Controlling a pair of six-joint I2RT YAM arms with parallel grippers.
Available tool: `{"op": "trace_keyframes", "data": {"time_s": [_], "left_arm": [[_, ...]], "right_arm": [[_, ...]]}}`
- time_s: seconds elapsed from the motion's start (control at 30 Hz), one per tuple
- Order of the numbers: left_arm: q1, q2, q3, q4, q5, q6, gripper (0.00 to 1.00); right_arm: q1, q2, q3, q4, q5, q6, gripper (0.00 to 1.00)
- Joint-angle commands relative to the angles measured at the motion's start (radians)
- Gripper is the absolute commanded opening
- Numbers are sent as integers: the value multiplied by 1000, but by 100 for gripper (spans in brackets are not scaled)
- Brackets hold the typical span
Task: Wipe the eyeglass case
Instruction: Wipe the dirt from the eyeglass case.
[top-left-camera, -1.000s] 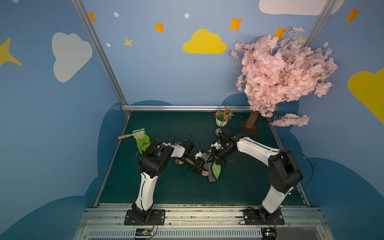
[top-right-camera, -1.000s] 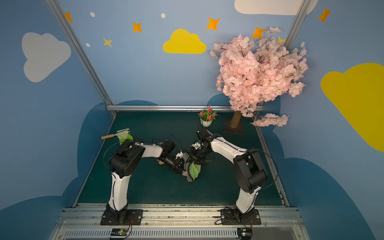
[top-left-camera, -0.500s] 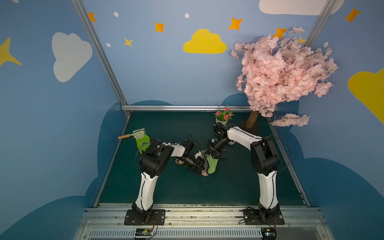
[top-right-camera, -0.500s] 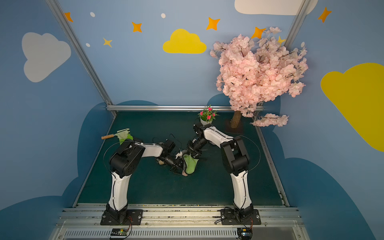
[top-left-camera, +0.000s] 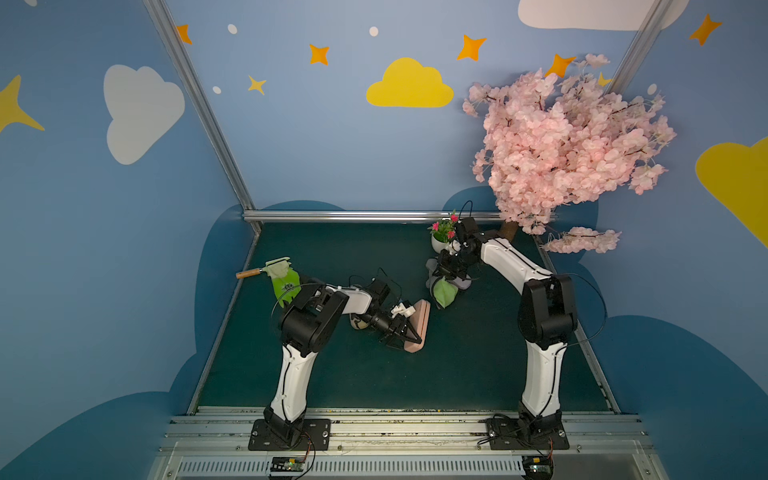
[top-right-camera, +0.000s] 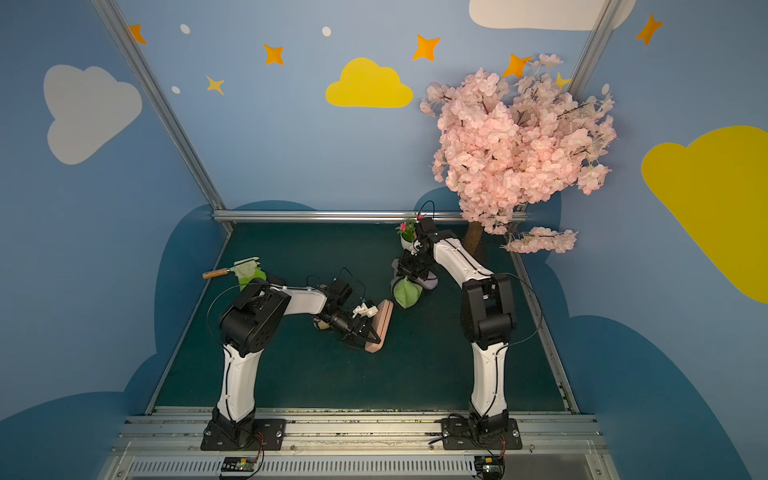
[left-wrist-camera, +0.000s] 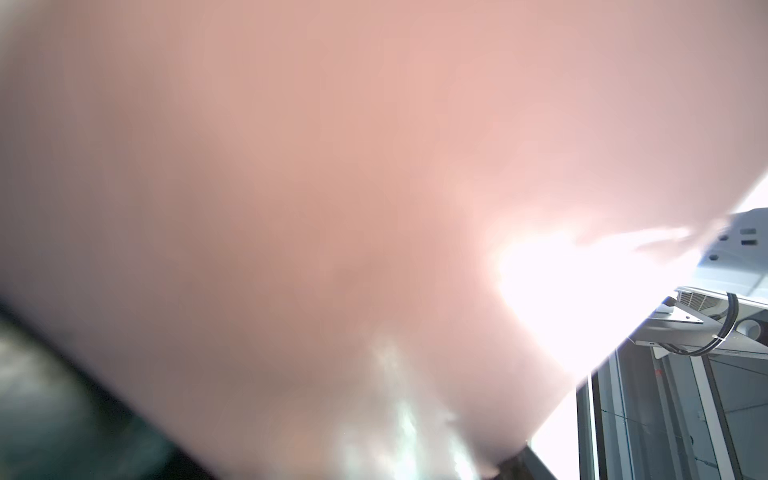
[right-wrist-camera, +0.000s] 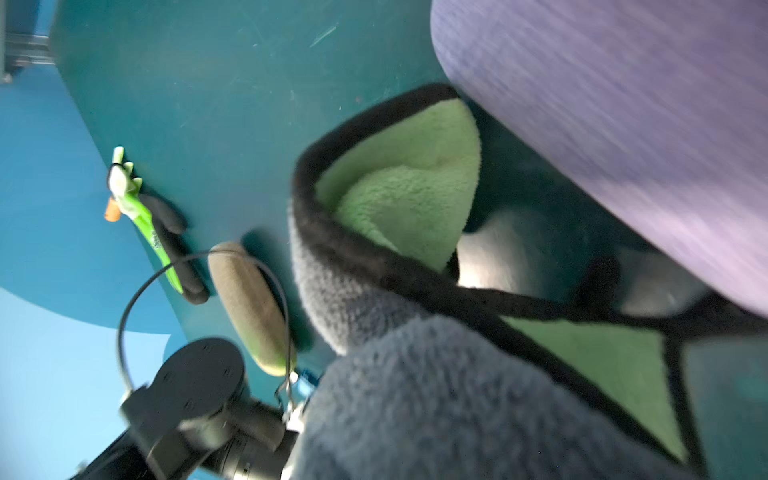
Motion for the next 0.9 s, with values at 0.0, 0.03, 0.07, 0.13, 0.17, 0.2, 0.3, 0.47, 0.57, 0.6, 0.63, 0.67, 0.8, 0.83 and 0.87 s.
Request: {"op": "trace_keyframes", "data": {"time_s": [0.0,0.03,0.07,0.13,0.17,0.2,0.3,0.47,0.57,0.6,0.63,0.67,0.8,0.83,0.87], "left_arm": [[-30,42,-37,-61,-148,8,3],[-30,41,-39,-60,-148,8,3],[-30,39,-38,-61,-148,8,3],[-30,39,-39,-60,-147,9,3],[-29,41,-39,-61,-147,11,3],[-30,41,-39,-61,-147,11,3],[-28,39,-39,-58,-146,15,3],[-15,33,-37,-60,-152,6,3],[-7,38,-37,-56,-152,-13,3],[-7,38,-38,-54,-154,-17,3],[-7,36,-41,-49,-155,-23,3],[-6,33,-48,-42,-156,-30,3],[6,19,-88,23,-155,-82,3],[8,18,-93,34,-153,-92,3],[8,17,-93,38,-152,-96,3]], "right_arm": [[49,107,-11,-16,-40,-22,0],[65,116,-17,-16,-59,-34,0],[81,118,-28,-16,-77,-45,0],[112,114,-71,3,-115,-59,0],[123,114,-103,19,-151,-59,0],[131,114,-137,32,-190,-55,0],[148,97,-285,174,-359,-13,0],[149,-31,-489,387,-608,36,0],[144,-124,-534,328,-580,11,0],[142,-146,-542,298,-563,4,0],[139,-173,-553,265,-536,-3,0],[134,-199,-569,244,-507,-7,0],[104,-296,-651,243,-461,42,0],[96,-318,-680,262,-455,67,0],[94,-333,-700,280,-459,89,0]]}}
